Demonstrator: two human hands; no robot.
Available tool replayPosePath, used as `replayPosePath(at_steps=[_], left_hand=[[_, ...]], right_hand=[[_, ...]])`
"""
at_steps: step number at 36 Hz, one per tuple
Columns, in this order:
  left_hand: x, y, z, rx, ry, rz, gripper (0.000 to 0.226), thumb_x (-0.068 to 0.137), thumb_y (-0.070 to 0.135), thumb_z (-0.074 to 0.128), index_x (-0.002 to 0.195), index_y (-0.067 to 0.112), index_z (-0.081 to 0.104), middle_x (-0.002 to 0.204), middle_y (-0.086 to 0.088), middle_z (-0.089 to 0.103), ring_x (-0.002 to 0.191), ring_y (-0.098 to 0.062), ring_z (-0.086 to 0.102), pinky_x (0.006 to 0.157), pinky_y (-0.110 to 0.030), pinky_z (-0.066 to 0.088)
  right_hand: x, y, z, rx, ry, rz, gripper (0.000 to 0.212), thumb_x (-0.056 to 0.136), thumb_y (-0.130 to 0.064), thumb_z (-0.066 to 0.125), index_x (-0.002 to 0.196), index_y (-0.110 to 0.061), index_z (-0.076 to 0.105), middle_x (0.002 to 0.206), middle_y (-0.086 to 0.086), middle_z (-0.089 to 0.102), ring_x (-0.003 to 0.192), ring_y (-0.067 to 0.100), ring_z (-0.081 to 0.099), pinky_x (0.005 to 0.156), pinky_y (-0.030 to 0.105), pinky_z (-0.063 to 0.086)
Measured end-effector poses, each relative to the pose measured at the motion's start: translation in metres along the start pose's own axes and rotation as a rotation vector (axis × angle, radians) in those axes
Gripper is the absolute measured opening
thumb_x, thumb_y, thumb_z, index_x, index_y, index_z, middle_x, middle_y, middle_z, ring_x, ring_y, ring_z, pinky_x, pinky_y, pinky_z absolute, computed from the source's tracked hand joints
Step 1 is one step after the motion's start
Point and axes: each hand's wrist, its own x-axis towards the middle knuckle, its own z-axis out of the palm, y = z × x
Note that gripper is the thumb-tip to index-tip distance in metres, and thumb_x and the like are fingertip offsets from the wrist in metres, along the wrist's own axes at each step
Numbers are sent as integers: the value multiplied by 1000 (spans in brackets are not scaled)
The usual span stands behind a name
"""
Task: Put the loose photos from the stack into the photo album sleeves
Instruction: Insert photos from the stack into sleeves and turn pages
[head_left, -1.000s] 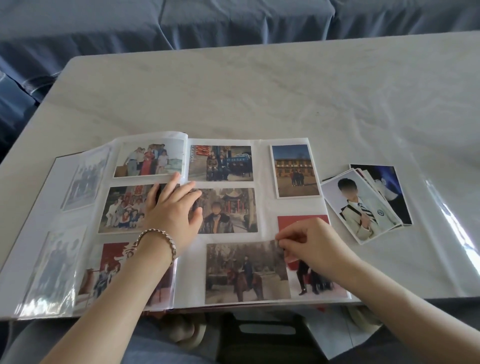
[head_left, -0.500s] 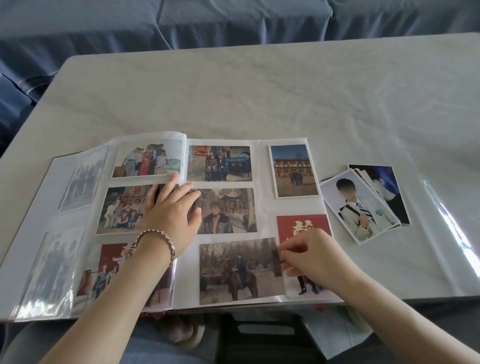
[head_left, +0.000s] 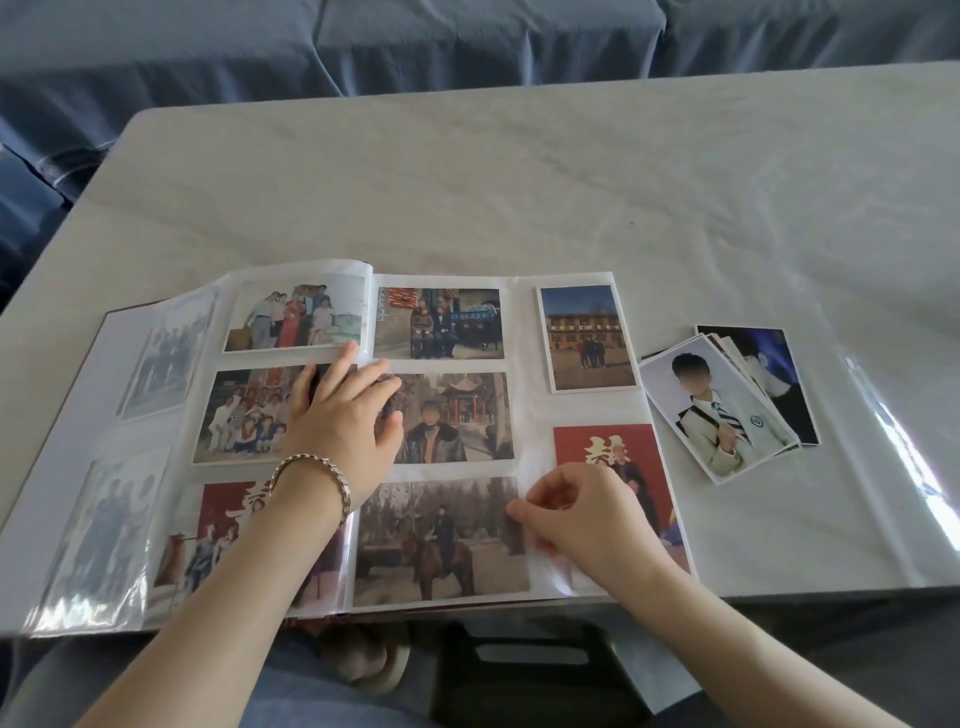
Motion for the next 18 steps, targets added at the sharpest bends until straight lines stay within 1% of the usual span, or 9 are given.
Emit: replayPosePath(at_steps=[4, 10, 13, 16, 18], left_hand=[[-1, 0, 0, 24, -2, -2, 36, 93, 26, 48, 128, 19, 56, 144, 8, 42, 144, -13, 11, 116, -37, -1], [0, 0, -1, 26, -4, -5, 36, 94, 26, 48, 128, 19, 56, 145, 8, 41, 144, -13, 11, 116, -37, -1], [0, 0, 0, 27, -7, -8, 37, 94, 26, 47, 129, 20, 55, 145, 8, 40, 144, -12, 10, 116, -37, -2], [0, 0, 0, 30, -11, -8, 37, 94, 27, 47, 129, 20, 55, 146, 9, 40, 144, -12, 9, 116, -36, -3], [0, 0, 1, 35, -12, -3, 37, 94, 27, 47, 129, 20, 55, 146, 9, 40, 144, -12, 9, 116, -36, -3]], right_hand=[[-1, -1, 3, -48, 86, -66, 16, 76, -29, 76, 68, -29, 62, 67, -13, 63, 62, 2, 59, 53, 9, 42], [-2, 1, 3, -69, 94, -102, 17, 78, -24, 74, 67, -27, 62, 64, -11, 63, 60, 0, 59, 50, 7, 43], [-1, 2, 2, -83, 79, -116, 20, 79, -23, 73, 64, -27, 60, 61, -9, 63, 59, -1, 60, 48, 8, 45], [2, 3, 1, -74, 35, -113, 19, 80, -21, 72, 67, -25, 59, 62, -7, 65, 57, 4, 63, 51, 11, 49], [4, 2, -2, -66, -20, -110, 16, 81, -20, 71, 70, -21, 60, 62, -6, 67, 56, 4, 65, 53, 14, 52]])
